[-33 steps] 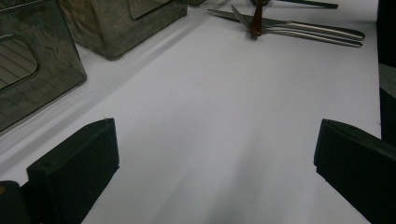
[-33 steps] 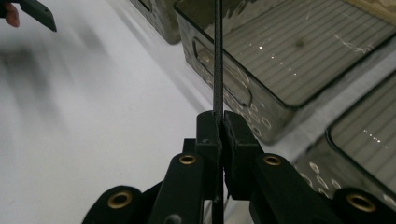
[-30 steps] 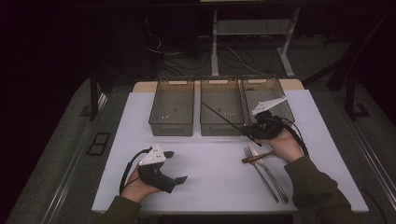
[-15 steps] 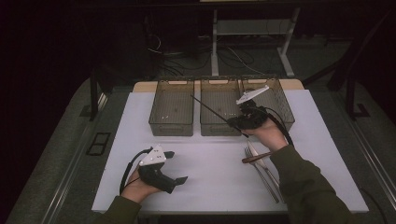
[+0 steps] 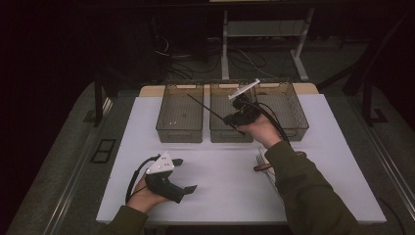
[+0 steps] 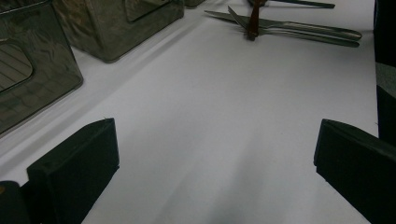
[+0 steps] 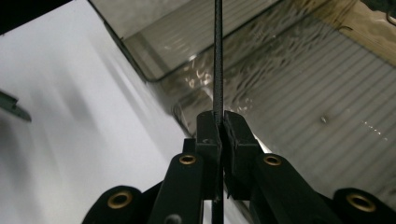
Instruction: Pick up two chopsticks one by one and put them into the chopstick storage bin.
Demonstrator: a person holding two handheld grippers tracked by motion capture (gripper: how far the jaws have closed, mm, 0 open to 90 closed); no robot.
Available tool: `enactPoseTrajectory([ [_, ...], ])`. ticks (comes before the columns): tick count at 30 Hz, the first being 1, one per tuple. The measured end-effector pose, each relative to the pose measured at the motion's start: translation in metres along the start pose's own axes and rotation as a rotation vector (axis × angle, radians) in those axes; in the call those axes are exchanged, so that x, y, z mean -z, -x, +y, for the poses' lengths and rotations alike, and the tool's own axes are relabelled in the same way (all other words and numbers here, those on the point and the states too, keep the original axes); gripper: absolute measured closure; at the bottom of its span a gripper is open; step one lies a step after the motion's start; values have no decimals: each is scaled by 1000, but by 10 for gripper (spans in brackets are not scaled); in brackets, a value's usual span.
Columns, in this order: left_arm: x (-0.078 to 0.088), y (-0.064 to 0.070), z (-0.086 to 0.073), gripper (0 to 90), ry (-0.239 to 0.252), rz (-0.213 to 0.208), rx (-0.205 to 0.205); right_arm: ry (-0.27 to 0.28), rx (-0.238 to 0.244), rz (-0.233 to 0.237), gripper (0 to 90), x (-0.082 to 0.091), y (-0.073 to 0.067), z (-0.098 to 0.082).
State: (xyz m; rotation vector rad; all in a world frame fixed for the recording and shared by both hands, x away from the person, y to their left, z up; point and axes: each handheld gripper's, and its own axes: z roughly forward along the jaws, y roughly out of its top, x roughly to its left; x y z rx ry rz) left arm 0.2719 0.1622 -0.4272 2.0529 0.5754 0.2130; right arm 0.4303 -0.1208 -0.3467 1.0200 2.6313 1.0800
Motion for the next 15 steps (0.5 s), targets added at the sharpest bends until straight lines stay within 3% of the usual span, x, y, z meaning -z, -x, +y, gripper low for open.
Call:
enactPoseTrajectory([
  [15,1,1,1,0,8,-10,-3,-67,-16,-16,844,-47,-14,44],
])
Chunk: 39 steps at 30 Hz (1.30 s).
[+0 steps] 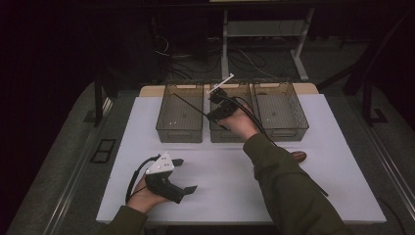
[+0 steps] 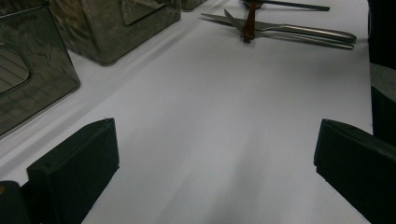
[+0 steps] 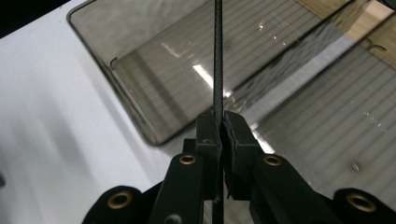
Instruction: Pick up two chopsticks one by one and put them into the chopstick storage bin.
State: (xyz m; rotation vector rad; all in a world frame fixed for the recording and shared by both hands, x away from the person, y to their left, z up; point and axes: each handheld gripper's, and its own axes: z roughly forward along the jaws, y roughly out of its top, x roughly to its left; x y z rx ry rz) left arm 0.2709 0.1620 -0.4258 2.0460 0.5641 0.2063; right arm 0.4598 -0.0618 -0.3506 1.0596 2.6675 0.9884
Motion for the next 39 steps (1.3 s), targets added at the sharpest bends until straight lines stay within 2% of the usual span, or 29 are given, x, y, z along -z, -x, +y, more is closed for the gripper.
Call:
enactPoseTrajectory([
  [13,0,0,1,0,10,-7,1,-41,-36,-38,842,-33,-3,29],
  [24,1,1,1,0,8,-11,-2,-40,-47,-49,836,-42,-5,39],
  [30,0,0,1,0,6,-11,-8,0,-59,-39,652,-37,-4,39],
  [36,0,1,1,0,2,-9,-4,33,-47,-7,540,-24,-3,37],
  [39,0,1,1,0,2,-10,-5,71,-39,30,491,-14,-3,32],
])
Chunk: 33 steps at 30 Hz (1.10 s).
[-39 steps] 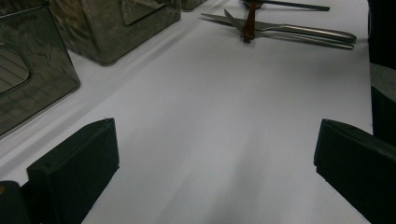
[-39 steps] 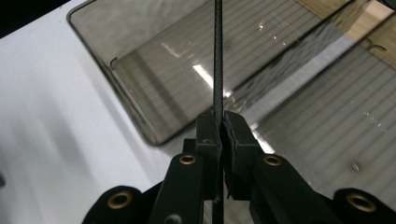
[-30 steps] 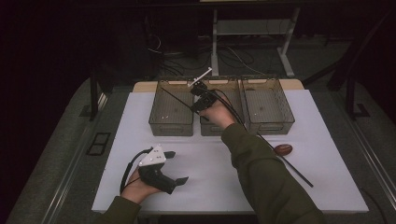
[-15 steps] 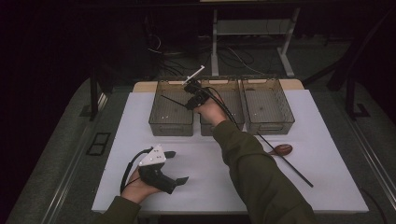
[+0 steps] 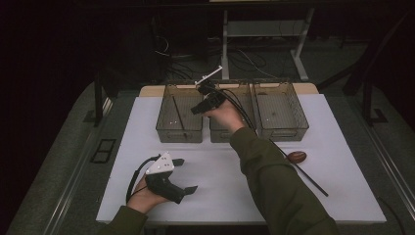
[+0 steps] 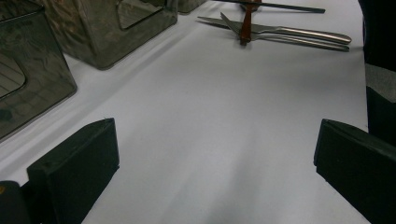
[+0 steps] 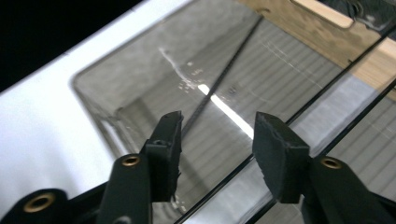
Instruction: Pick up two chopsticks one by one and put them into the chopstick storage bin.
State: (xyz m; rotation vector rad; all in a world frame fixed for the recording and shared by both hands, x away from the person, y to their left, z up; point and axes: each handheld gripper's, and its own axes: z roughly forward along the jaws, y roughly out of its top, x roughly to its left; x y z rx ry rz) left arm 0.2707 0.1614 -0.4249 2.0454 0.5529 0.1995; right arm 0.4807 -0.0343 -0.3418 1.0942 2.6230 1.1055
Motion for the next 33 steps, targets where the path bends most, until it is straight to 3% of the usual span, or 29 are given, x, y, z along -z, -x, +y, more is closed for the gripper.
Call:
enactPoseTrajectory([
  [9,0,-1,0,0,3,4,-7,69,67,82,412,34,1,-26],
  [24,-3,-3,-3,0,8,15,37,156,125,86,345,89,15,-76],
  [33,-4,-3,-3,0,6,26,50,204,107,101,326,117,22,-110],
])
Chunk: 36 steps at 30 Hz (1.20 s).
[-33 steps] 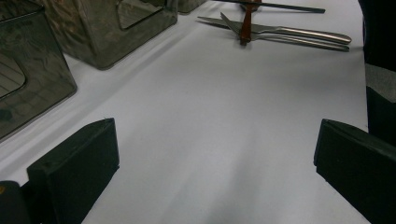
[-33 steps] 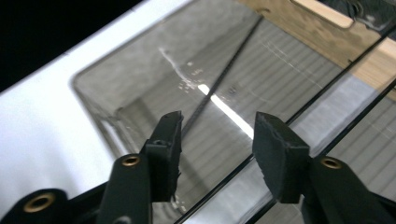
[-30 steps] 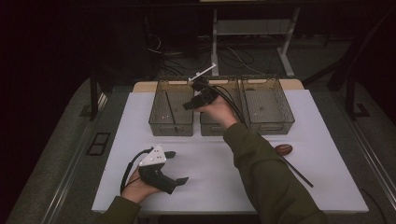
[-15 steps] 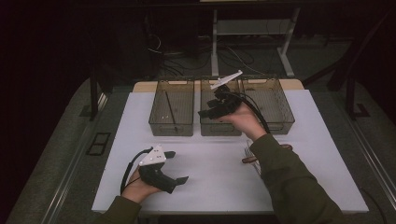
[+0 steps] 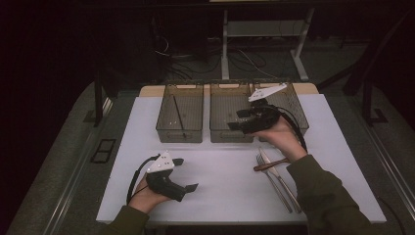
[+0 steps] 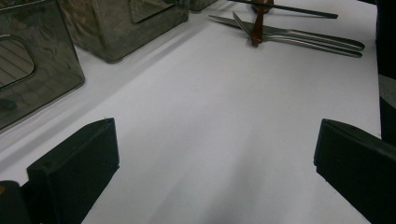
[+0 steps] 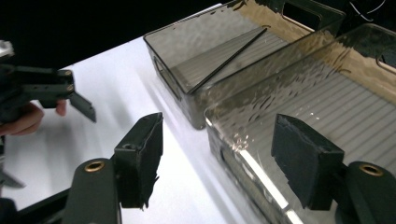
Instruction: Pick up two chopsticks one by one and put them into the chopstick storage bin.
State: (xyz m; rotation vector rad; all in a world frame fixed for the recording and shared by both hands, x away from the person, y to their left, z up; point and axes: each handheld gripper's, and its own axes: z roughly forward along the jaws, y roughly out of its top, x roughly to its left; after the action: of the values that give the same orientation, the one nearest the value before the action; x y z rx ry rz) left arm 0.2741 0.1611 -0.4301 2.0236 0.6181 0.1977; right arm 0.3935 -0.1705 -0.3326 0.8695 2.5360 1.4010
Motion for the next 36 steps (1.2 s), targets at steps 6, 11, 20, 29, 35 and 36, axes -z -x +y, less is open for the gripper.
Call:
enactPoseTrajectory([
  [6,0,0,0,0,0,1,3,18,-17,-3,317,21,2,-22],
  [11,0,1,0,0,0,2,-1,38,-25,-9,318,35,5,-43],
  [20,-1,1,0,0,0,3,-6,66,-55,-35,319,64,13,-79],
  [29,0,1,0,0,-3,4,-11,49,-91,-69,328,86,17,-111],
  [35,1,1,1,0,-4,6,-12,29,-122,-98,348,99,20,-132],
  [36,1,2,1,0,-3,7,-12,29,-123,-100,364,100,21,-135],
])
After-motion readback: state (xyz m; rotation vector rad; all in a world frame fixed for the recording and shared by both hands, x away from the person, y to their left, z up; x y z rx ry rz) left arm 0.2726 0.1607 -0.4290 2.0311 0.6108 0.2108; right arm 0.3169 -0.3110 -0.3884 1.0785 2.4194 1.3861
